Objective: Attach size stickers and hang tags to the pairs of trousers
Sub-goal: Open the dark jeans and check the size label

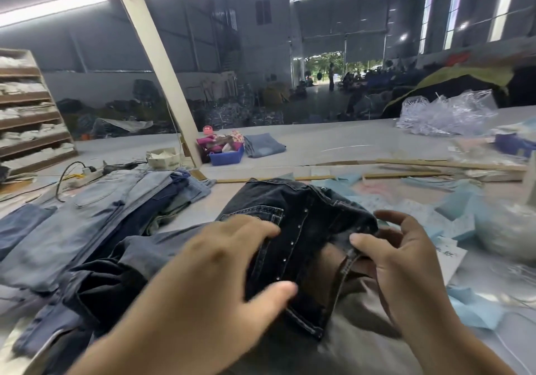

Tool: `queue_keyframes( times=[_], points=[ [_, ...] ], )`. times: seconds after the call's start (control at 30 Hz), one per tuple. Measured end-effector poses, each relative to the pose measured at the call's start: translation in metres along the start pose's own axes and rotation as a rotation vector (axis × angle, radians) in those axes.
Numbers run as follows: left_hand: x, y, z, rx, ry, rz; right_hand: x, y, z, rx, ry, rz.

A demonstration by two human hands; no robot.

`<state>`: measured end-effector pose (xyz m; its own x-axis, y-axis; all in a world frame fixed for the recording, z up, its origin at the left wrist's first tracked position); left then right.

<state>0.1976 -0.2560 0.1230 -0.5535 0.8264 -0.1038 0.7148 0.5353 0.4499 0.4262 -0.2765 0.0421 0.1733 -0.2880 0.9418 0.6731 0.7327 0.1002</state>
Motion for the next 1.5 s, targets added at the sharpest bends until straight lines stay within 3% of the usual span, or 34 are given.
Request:
queue_keyframes(
  times=[0.07, 0.17, 0.2, 0.27, 0.37, 0.43, 0.53, 0.6, 0.7, 0.77, 0.83, 0.93, 1.03, 1.07, 1.2, 1.33, 1.4, 1.5],
  points=[
    [-0.026, 0.013, 0.027, -0.037, -0.068, -0.014, 0.014, -0.010, 0.009, 0.065, 0.045, -0.078],
    [-0.043, 0.026, 0.072, 0.048, -0.091, -0.127, 0.034, -0.026, 0.022, 0.154, 0.067, -0.200],
    [-0.039, 0.029, 0.076, -0.010, -0.147, -0.152, 0.038, -0.028, 0.023, 0.179, 0.061, -0.234],
    [-0.021, 0.033, 0.076, -0.065, -0.476, -0.195, 0.044, -0.028, 0.022, 0.242, 0.047, -0.241],
    [0.007, 0.031, 0.070, 0.026, -1.101, -0.349, 0.036, -0.025, 0.014, 0.261, 0.034, -0.184],
    [0.016, 0.029, 0.060, 0.090, -1.427, -0.413, 0.033, -0.031, 0.013, 0.178, -0.175, -0.364],
    [0.025, 0.023, 0.049, 0.136, -1.607, -0.459, 0.037, -0.048, 0.022, -0.026, -0.733, -0.780],
    [0.030, 0.019, 0.045, 0.128, -1.634, -0.509, 0.031, -0.047, 0.024, -0.069, -0.811, -0.803],
    [0.041, 0.015, 0.046, 0.059, -1.586, -0.597, 0.025, -0.040, 0.018, -0.218, -0.929, -0.687],
    [0.048, 0.014, 0.048, -0.002, -1.542, -0.662, 0.022, -0.036, 0.014, -0.199, -0.998, -0.653],
    [0.051, 0.016, 0.047, -0.042, -1.441, -0.708, 0.019, -0.030, 0.011, -0.012, -0.941, -0.606],
    [0.059, 0.021, 0.042, -0.129, -1.178, -0.714, 0.018, -0.018, 0.008, 0.335, -0.695, -0.370],
    [0.069, 0.031, 0.027, -0.262, -0.399, -0.501, 0.028, -0.011, 0.001, 0.470, -0.692, -0.340],
    [0.070, 0.034, 0.020, -0.324, -0.234, -0.452, 0.034, -0.012, -0.001, 0.509, -0.690, -0.333],
    [0.073, 0.047, 0.005, -0.494, -0.034, -0.394, 0.051, -0.016, -0.008, 0.682, -0.575, -0.226],
    [0.051, 0.046, 0.033, -0.285, 0.269, -0.319, 0.037, -0.012, -0.008, 0.703, -0.587, -0.070],
    [0.033, 0.040, 0.046, -0.237, 0.303, -0.199, 0.023, -0.009, -0.011, 0.663, -0.534, 0.053],
    [0.001, 0.032, 0.057, -0.253, 0.172, 0.140, 0.008, -0.004, -0.018, 0.546, -0.510, 0.106]
  ],
)
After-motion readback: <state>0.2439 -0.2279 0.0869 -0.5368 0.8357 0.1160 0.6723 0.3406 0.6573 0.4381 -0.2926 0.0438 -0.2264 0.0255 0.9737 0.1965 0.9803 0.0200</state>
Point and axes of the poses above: each hand's wrist, its own y-axis towards the middle knuckle, its own z-axis out of the palm, x = y × z, the point moved 4 cm from there along y, towards the middle knuckle, and after that the axes turned 5 degrees about z, right-handed, at the moved point
